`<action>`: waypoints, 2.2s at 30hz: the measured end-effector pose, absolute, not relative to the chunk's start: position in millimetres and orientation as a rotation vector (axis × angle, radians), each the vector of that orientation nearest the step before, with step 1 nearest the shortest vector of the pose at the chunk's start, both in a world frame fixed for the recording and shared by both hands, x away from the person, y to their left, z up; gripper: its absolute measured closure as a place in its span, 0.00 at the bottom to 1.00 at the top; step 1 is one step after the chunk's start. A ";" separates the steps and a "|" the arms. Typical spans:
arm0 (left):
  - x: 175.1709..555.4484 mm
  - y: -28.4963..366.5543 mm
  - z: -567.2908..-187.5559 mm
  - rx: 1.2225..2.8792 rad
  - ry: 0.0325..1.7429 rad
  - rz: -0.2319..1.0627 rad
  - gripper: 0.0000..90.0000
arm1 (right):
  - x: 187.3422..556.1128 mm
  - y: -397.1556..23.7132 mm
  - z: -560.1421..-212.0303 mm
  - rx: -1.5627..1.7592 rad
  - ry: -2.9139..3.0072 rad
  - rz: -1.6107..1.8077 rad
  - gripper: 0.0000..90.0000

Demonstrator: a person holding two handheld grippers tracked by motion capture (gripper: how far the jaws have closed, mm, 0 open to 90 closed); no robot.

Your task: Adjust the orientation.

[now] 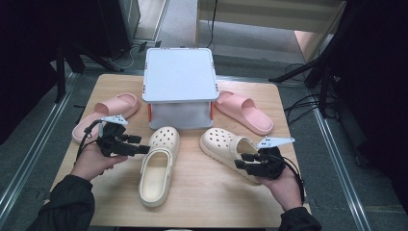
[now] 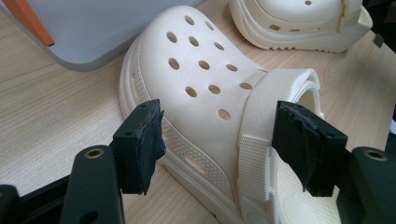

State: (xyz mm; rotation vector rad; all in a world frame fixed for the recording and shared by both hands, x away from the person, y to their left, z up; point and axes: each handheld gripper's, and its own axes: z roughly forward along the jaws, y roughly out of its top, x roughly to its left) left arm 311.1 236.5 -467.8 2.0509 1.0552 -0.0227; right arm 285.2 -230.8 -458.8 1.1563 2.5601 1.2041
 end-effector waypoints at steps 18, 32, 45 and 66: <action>302.2 239.4 -464.3 2.058 1.045 0.022 0.37 | 311.8 -210.7 -484.2 1.081 2.638 1.006 0.84; 293.5 249.2 -465.3 2.055 1.074 0.047 0.37 | 307.7 -190.4 -449.3 1.120 2.547 1.070 0.87; 282.1 253.8 -473.0 2.068 1.084 0.037 0.49 | 301.5 -141.2 -457.0 1.115 2.564 1.013 0.87; 268.8 245.8 -478.4 2.092 1.053 0.079 0.50 | 296.9 -86.2 -476.7 1.096 2.721 1.069 0.69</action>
